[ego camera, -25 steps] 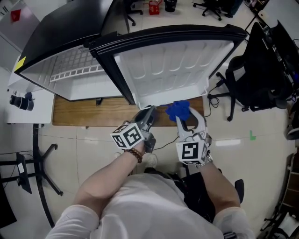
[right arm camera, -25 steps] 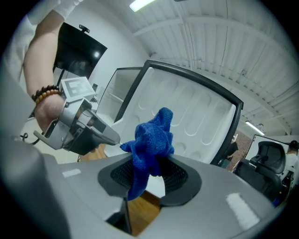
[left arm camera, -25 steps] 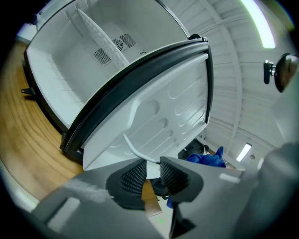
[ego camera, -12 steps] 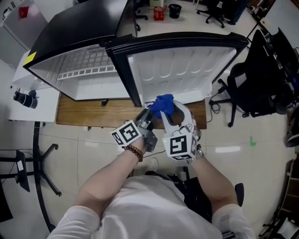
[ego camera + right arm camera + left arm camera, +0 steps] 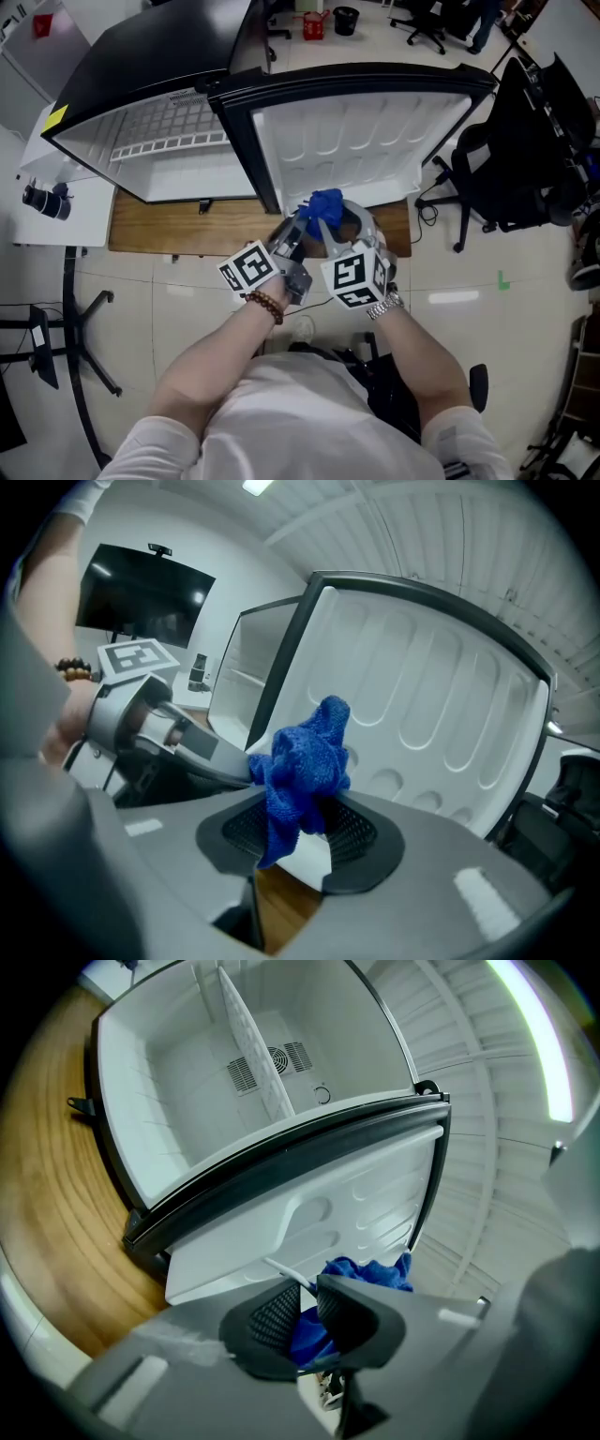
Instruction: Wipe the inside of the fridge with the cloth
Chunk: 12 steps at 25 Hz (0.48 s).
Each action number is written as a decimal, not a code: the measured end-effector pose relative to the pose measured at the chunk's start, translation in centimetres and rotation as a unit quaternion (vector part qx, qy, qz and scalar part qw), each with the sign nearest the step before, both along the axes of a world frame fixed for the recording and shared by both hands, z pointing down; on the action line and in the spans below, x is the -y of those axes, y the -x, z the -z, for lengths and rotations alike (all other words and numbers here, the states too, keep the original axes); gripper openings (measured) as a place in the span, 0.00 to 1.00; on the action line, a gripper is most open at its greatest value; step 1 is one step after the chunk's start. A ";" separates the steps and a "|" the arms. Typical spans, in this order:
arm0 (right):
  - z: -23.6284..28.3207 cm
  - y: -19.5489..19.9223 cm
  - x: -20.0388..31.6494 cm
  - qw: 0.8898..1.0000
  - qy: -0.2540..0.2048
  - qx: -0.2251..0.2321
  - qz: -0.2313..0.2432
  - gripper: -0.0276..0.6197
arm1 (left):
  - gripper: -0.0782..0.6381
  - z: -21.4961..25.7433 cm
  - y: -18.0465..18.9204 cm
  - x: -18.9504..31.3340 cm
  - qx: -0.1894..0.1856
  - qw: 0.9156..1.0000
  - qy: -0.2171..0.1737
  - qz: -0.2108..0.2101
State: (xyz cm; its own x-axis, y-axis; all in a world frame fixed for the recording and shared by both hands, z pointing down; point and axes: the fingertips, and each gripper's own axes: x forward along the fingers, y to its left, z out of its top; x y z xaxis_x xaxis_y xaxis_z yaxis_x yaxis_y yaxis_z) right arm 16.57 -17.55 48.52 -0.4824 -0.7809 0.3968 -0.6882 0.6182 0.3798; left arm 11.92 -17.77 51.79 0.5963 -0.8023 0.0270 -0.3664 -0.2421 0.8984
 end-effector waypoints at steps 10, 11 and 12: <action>0.0 -7.6 2.4 0.997 -0.028 -0.022 -0.068 0.25 | 0.19 0.1 0.1 0.0 -0.002 1.000 0.002 -0.002; 0.0 -8.6 2.7 0.996 -0.028 -0.024 -0.078 0.25 | 0.19 0.1 0.1 0.0 -0.001 1.000 0.002 -0.002; -0.1 -9.6 3.0 0.996 -0.027 -0.026 -0.087 0.25 | 0.19 0.0 0.0 0.0 -0.001 1.000 0.003 -0.002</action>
